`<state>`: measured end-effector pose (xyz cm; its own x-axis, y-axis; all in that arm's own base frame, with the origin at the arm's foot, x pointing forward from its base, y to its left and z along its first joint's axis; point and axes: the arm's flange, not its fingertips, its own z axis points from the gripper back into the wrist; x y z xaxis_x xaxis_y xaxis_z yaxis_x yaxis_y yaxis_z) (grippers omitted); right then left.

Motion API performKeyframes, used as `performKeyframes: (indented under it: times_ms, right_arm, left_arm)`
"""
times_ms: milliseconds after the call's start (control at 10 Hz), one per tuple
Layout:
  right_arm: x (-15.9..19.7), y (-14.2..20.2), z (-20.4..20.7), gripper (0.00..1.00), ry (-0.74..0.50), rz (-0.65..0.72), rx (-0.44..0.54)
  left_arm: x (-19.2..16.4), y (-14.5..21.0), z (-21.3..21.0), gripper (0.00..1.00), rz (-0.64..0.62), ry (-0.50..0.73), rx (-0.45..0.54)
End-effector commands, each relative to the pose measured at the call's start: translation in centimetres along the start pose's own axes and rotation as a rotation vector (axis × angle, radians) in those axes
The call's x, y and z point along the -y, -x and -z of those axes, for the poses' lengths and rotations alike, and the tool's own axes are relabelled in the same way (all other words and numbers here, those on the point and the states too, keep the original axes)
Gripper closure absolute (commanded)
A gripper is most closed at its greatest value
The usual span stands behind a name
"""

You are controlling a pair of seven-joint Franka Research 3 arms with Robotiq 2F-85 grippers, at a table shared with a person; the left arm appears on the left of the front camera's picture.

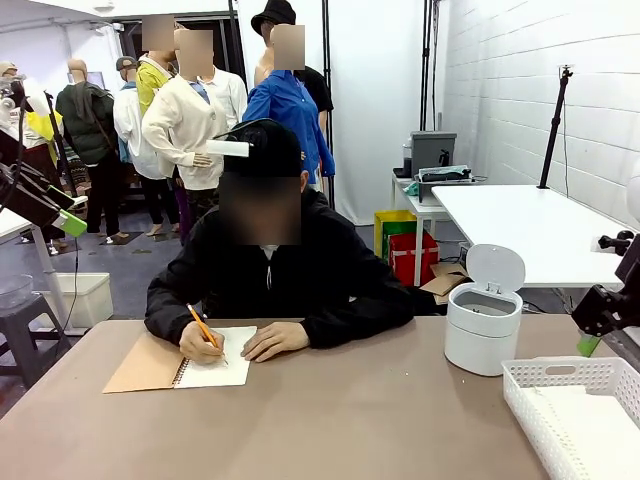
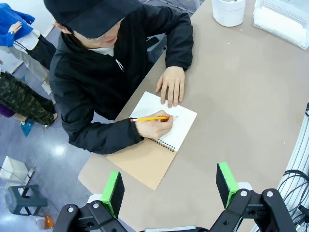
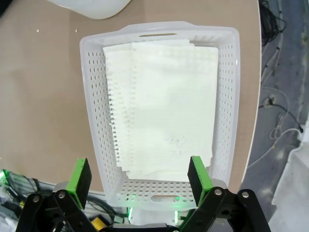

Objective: Sort the paper based on its condition.
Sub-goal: If a person hands you a paper, place it in the Organizing basket , and if it's crumpled, put it in the Trash can.

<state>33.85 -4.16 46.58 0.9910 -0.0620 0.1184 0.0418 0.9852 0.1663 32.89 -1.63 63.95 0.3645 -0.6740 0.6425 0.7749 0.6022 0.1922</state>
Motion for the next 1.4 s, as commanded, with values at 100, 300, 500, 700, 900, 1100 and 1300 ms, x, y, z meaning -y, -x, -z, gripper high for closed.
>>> performKeyframes:
  times_ms: [100,300,500,700,900,1100,1300]
  right_arm:
    - [0.3,-0.1,0.3,0.00,0.004,0.015,-0.008]
    - [0.2,0.0,0.1,0.00,0.000,0.005,-0.002]
    - [-3.0,-0.2,-1.1,0.00,-0.248,-0.134,-0.010]
    - [-6.5,-1.4,-1.7,0.00,-0.371,-0.238,-0.019]
    - [-11.1,-3.3,-2.7,0.00,-0.413,-0.372,0.002]
    - [-16.1,-4.5,-5.7,0.00,-0.450,-0.559,0.099]
    - [-19.5,-5.8,-7.3,0.00,-0.457,-0.658,0.199]
  left_arm:
    - [-0.1,0.1,-0.1,0.00,-0.002,0.007,0.008]
    - [-0.1,0.1,-0.1,0.00,-0.002,0.007,0.008]
    - [-0.1,0.1,-0.1,0.00,-0.002,0.007,0.008]
    - [-0.1,0.1,-0.1,0.00,-0.002,0.007,0.008]
    - [-0.1,0.1,-0.1,0.00,-0.002,0.007,0.008]
    - [-0.1,0.1,-0.1,0.00,-0.002,0.007,0.008]
    - [-0.1,0.1,-0.1,0.00,-0.002,0.007,0.008]
